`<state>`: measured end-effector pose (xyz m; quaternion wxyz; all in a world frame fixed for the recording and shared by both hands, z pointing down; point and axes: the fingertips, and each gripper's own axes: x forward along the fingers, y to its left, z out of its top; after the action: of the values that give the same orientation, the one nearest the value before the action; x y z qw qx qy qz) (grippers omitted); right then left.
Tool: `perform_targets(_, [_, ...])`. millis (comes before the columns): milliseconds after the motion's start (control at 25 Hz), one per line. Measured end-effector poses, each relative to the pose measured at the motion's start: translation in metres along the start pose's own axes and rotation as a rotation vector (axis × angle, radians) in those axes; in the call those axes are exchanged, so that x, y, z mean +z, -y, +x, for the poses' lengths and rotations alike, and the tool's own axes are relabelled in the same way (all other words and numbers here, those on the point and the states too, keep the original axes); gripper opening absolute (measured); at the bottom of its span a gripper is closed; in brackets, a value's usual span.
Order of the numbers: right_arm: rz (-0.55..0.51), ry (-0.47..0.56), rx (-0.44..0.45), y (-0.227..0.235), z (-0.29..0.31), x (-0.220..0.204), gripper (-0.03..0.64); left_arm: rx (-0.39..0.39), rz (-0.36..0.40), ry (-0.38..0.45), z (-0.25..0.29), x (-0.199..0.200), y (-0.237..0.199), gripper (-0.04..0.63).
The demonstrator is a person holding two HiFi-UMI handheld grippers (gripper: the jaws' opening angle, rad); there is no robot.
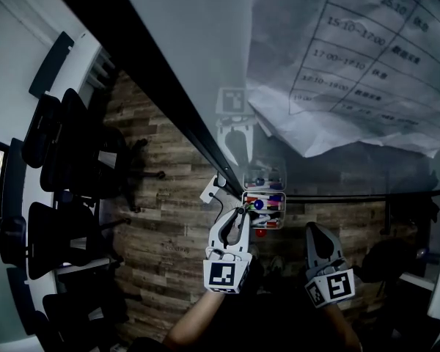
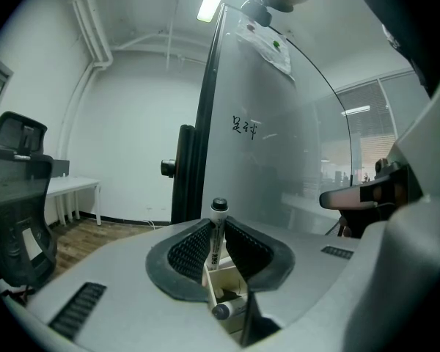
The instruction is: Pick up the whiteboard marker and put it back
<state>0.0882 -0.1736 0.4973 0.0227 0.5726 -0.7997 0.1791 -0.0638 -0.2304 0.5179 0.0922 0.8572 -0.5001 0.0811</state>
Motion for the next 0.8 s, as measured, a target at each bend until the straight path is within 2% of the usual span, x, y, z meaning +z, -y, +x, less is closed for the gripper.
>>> perform_targets(320, [0.004, -0.008, -0.001, 0.0015, 0.0018, -0.0036, 0.012, -0.006, 0.011, 0.002, 0.004, -0.0063, 0.0001, 0.074])
perform_targets(520, [0.006, -0.008, 0.0, 0.0005, 0.0029, -0.0042, 0.012, 0.006, -0.038, 0.023, 0.0065, -0.0026, -0.0016, 0.074])
perform_targets(680, [0.006, -0.008, 0.001, -0.0004, 0.0038, -0.0043, 0.012, 0.012, -0.025, 0.019, 0.0075, -0.0039, -0.0028, 0.074])
perform_targets(800, [0.007, -0.009, 0.0, -0.0007, 0.004, -0.0044, 0.012, -0.001, 0.012, 0.017, 0.0083, -0.0057, -0.0005, 0.074])
